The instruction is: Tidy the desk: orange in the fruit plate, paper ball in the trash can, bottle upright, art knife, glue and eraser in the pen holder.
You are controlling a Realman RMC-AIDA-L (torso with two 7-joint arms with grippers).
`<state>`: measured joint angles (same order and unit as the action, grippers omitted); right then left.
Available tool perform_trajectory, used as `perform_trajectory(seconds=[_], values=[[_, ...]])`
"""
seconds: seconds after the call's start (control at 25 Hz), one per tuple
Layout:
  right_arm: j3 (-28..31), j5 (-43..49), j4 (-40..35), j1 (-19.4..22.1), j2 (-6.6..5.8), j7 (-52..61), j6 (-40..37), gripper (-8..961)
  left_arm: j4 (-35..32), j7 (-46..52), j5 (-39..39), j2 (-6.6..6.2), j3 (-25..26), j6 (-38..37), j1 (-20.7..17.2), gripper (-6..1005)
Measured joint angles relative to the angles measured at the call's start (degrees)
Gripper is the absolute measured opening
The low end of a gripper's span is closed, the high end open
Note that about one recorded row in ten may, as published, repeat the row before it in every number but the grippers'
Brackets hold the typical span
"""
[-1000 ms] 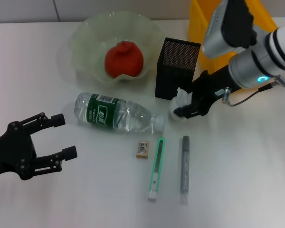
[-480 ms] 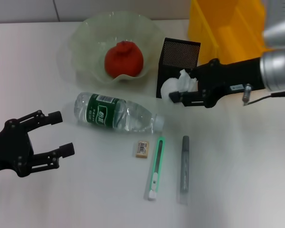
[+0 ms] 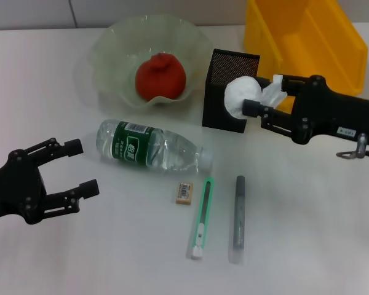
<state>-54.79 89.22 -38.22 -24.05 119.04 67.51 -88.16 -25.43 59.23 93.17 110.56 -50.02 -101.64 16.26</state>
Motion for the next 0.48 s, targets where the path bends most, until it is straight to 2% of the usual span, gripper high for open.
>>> perform_trajectory(seconds=[0.04,0.24,0.48], values=[[2.1,-0.2,4.8,-0.9,0.00,-4.3,-0.5,452,0.0,0.0,0.0,0.06,0.0,0.0,0.1,854],[3.4,-0.8,9.8,-1.8,0.03,-9.7,-0.8,452,0.2,0.2,0.0,0.16,0.1,0.0,0.4,854],[3.4,-1.0,10.1,-1.7,0.05,-9.9,-1.2,451,0.2,0.3,0.0,0.25,0.1,-0.2,0.5,854]])
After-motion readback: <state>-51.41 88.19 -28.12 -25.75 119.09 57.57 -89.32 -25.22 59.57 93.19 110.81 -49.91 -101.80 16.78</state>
